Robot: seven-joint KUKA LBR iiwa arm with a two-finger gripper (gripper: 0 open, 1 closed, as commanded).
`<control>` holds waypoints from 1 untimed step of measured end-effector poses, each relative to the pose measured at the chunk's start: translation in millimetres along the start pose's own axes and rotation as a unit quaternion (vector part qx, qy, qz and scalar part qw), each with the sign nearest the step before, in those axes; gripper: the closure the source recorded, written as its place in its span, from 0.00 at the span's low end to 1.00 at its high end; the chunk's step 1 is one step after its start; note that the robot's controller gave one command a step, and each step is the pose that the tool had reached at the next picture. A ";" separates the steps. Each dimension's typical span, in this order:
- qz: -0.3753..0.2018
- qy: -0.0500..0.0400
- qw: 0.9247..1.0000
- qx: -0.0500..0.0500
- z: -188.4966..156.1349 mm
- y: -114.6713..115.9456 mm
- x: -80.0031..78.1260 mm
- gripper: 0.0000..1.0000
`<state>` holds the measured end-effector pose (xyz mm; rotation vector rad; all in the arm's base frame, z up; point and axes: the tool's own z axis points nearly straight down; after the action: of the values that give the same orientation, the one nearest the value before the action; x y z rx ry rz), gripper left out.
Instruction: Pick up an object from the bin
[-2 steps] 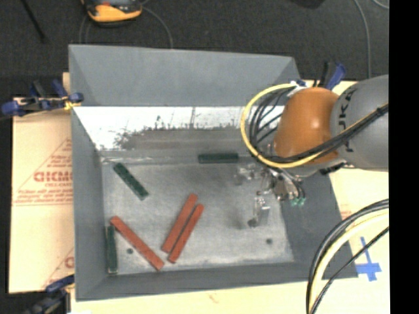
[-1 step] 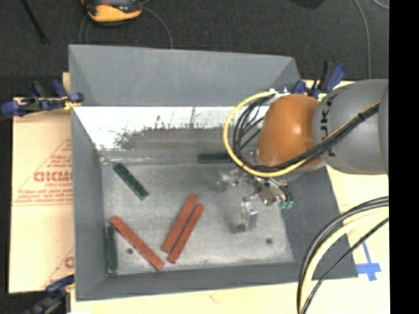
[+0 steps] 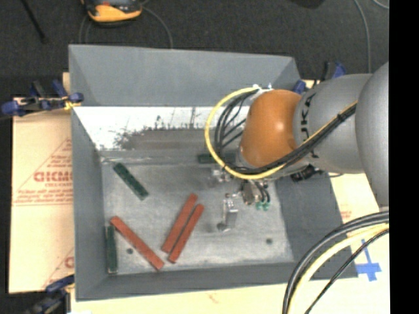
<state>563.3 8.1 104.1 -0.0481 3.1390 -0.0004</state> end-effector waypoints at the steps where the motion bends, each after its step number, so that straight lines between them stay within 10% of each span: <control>1: -0.049 -0.001 0.999 0.000 6.7 25.4 -2.8 0.00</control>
Offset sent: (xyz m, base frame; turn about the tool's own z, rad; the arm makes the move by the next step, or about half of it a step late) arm -0.0106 0.0706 -0.0275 -0.1107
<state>565.4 33.6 97.3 -0.2007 3.1308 0.0000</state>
